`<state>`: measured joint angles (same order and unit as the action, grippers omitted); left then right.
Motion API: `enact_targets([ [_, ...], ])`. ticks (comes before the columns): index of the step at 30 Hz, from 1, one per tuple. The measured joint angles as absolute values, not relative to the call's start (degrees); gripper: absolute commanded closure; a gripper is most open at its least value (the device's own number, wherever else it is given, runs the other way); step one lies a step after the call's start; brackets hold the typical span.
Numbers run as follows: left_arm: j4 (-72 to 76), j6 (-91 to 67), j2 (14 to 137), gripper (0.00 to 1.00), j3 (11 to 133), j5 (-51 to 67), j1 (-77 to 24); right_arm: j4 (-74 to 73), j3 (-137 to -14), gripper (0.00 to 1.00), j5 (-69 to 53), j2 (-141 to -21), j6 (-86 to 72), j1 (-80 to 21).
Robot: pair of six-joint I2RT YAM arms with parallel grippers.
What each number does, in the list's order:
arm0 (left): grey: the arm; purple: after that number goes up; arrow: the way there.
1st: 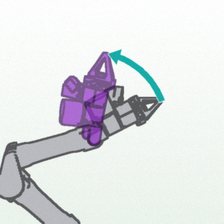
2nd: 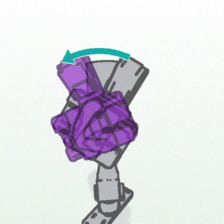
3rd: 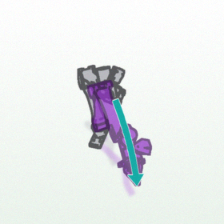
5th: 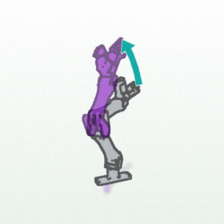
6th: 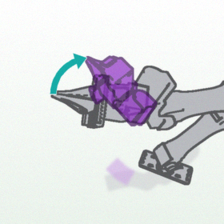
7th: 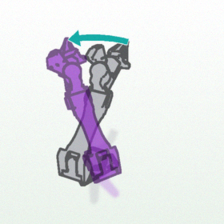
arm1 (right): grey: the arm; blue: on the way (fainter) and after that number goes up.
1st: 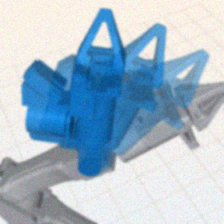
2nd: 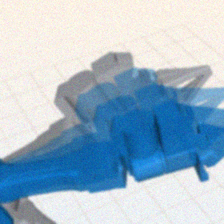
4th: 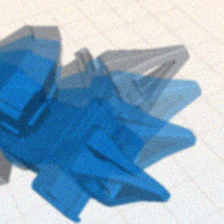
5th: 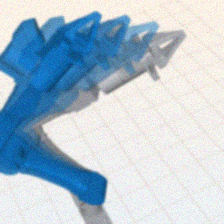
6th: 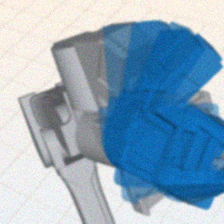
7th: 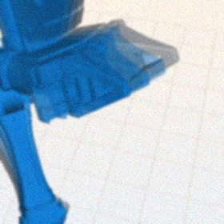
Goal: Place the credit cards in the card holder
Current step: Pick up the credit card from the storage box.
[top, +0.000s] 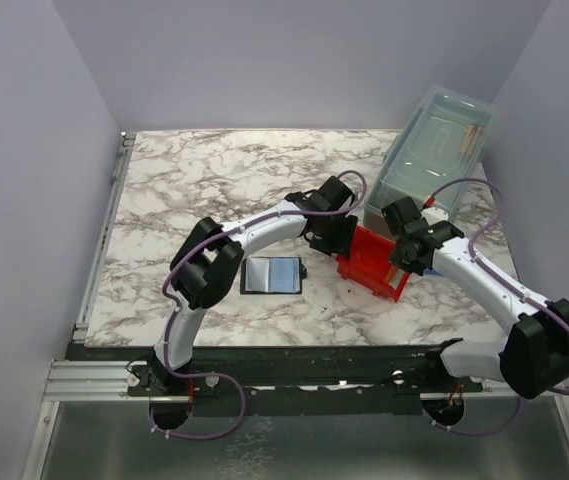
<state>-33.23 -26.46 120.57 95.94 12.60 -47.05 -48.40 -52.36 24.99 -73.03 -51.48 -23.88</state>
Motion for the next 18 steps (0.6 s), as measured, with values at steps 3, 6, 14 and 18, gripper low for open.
enact_targets([
  [3, -33.76, -26.76, 120.53, 0.25, 95.94, 12.6, -46.81, -47.81, -52.23, 1.0, 25.04, -72.95, -50.37, -23.88],
  [6, -34.98, -27.09, 119.98, 0.18, 95.94, 12.56, -46.52, -47.4, -52.23, 1.0, 25.04, -72.25, -48.64, -23.88],
  [14, -39.18, -27.18, 111.26, 0.02, 95.37, 12.97, -44.77, -44.8, -54.04, 1.0, 24.75, -65.45, -40.75, -23.86],
  [18, -39.94, -26.72, 105.27, 0.01, 94.87, 16.73, -43.24, -42.78, -55.83, 1.0, 21.54, -62.74, -36.36, -23.79],
])
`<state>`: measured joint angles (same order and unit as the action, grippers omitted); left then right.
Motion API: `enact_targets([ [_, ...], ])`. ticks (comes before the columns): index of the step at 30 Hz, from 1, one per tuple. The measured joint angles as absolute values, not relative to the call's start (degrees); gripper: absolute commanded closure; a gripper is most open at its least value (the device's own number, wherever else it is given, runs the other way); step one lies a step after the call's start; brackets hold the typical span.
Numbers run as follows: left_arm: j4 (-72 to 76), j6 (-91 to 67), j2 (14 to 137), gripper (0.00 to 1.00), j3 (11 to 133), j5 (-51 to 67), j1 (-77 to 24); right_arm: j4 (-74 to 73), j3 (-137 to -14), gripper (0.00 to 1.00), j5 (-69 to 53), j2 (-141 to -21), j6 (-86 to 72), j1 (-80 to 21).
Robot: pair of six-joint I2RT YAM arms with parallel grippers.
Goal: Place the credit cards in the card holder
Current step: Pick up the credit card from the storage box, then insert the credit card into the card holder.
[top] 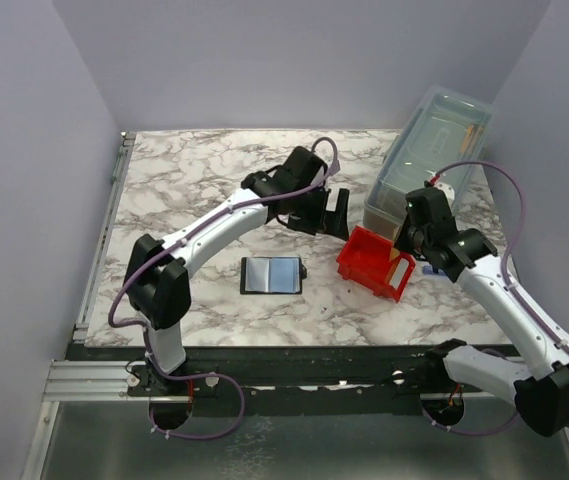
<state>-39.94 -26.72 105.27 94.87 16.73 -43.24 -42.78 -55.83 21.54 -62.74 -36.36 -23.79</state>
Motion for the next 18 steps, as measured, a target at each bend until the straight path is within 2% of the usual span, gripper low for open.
enact_targets([
  [8, -35.44, -28.69, 94.06, 0.01, 83.88, 34.41, -37.78, -25.8, -54.78, 1.0, -4.51, -54.02, -31.48, -23.55],
  [14, -20.73, -37.26, 86.39, 0.01, 74.28, 45.54, -36.82, -8.54, -51.51, 1.0, -19.27, -51.03, -35.64, -23.55],
  [18, -8.99, -44.42, 82.39, 0.06, 71.35, 49.12, -36.8, -0.69, -49.74, 1.0, -24.01, -49.74, -38.98, -23.55],
])
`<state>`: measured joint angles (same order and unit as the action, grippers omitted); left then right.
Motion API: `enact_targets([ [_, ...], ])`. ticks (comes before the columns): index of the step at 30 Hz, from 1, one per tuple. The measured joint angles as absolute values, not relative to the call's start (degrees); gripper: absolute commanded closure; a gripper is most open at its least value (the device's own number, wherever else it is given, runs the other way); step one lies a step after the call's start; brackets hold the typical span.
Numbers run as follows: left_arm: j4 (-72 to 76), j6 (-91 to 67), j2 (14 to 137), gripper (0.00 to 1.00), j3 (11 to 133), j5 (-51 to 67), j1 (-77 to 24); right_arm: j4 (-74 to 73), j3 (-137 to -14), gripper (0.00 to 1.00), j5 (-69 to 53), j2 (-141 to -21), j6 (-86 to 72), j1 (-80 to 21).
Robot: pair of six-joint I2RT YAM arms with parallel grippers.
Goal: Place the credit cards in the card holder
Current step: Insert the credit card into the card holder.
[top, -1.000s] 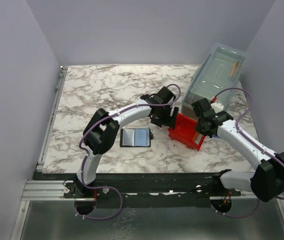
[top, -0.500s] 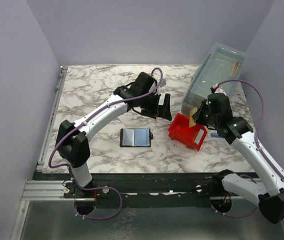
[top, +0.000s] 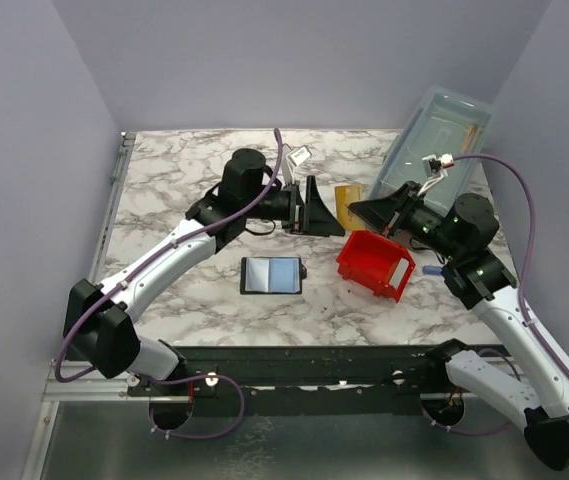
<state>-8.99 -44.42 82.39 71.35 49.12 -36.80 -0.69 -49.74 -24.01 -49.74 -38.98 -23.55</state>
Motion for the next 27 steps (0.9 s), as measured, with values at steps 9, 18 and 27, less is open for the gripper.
enact_targets([
  [9, 7.33, -55.31, 77.6, 0.32, 68.42, 48.07, -35.66, 10.98, -45.63, 1.0, -27.2, -46.96, -46.41, -23.55],
  [18, 15.05, -61.14, 77.43, 0.47, 67.0, 46.02, -35.31, 18.02, -43.86, 1.0, -27.7, -47.53, -50.96, -23.55],
  [27, 17.39, -62.04, 77.43, 0.7, 66.92, 45.56, -35.31, 21.74, -43.68, 1.0, -27.68, -49.21, -52.25, -23.55],
])
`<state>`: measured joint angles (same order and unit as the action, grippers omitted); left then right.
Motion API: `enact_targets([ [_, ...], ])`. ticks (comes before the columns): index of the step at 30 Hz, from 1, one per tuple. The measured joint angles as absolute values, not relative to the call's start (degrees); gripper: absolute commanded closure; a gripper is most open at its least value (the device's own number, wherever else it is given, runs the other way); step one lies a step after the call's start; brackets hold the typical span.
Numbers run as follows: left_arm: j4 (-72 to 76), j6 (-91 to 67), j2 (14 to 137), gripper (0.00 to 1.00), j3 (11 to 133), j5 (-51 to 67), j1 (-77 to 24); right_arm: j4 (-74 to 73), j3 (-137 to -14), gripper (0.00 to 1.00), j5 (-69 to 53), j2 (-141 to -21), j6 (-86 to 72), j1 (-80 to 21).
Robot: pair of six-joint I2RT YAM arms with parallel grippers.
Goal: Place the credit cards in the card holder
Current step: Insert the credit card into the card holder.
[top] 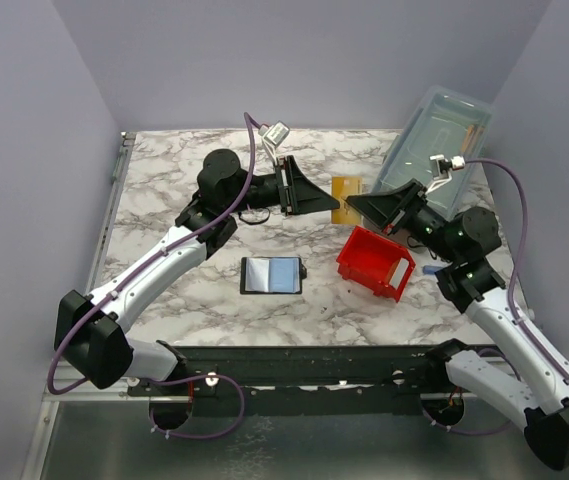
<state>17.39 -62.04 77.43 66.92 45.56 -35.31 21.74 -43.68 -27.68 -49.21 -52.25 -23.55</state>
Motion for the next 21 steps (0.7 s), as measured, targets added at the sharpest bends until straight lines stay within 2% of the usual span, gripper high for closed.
enact_targets([
  [2, 17.52, -62.02, 77.43, 0.75, 66.92, 45.43, -35.31, 22.72, -43.2, 1.0, -27.68, -49.8, -52.69, -23.55],
  [6, 17.45, -61.78, 77.43, 0.92, 66.92, 44.95, -35.05, 25.76, -42.65, 1.0, -27.68, -50.87, -54.04, -23.55],
  [11, 13.34, -58.83, 76.44, 0.98, 66.96, 42.85, -34.83, 26.04, -42.61, 0.99, -27.68, -51.99, -54.43, -23.55],
  [15, 7.4, -55.59, 74.32, 0.94, 67.05, 40.4, -34.57, 26.48, -42.39, 1.0, -28.56, -53.6, -55.09, -23.7],
  [17, 5.78, -54.87, 73.87, 0.81, 67.05, 39.7, -34.54, 27.86, -41.98, 1.0, -29.3, -54.61, -55.88, -23.75],
  [18, 4.84, -54.59, 73.65, 0.77, 67.07, 39.27, -34.46, 28.8, -41.67, 1.0, -29.63, -55.2, -56.38, -23.75],
  [21, 3.42, -54.59, 73.54, 0.73, 67.07, 38.46, -34.2, 31.99, -40.97, 1.0, -30.15, -56.8, -57.98, -23.73],
])
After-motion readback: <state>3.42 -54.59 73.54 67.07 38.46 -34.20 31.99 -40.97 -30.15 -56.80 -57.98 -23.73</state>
